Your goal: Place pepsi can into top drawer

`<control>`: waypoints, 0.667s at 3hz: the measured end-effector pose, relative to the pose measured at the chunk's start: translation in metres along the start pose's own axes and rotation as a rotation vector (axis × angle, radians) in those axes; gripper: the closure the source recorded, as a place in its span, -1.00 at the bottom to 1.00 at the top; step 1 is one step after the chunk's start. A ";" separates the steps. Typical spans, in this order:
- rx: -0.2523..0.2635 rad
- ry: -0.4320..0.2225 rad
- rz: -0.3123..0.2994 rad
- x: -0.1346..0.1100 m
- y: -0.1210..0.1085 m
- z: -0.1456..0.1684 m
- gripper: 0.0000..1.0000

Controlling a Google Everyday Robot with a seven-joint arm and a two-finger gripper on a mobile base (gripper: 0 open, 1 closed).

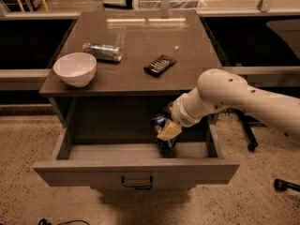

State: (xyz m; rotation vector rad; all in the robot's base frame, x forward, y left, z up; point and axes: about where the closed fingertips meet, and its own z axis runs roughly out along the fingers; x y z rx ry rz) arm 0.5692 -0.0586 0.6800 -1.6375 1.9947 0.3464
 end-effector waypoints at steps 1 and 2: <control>0.000 0.000 0.000 0.000 0.000 0.000 -1.00; 0.000 0.000 0.000 0.000 0.000 0.000 -1.00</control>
Offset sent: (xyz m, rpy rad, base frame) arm 0.0000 0.0000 0.0000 0.0000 0.0000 0.0000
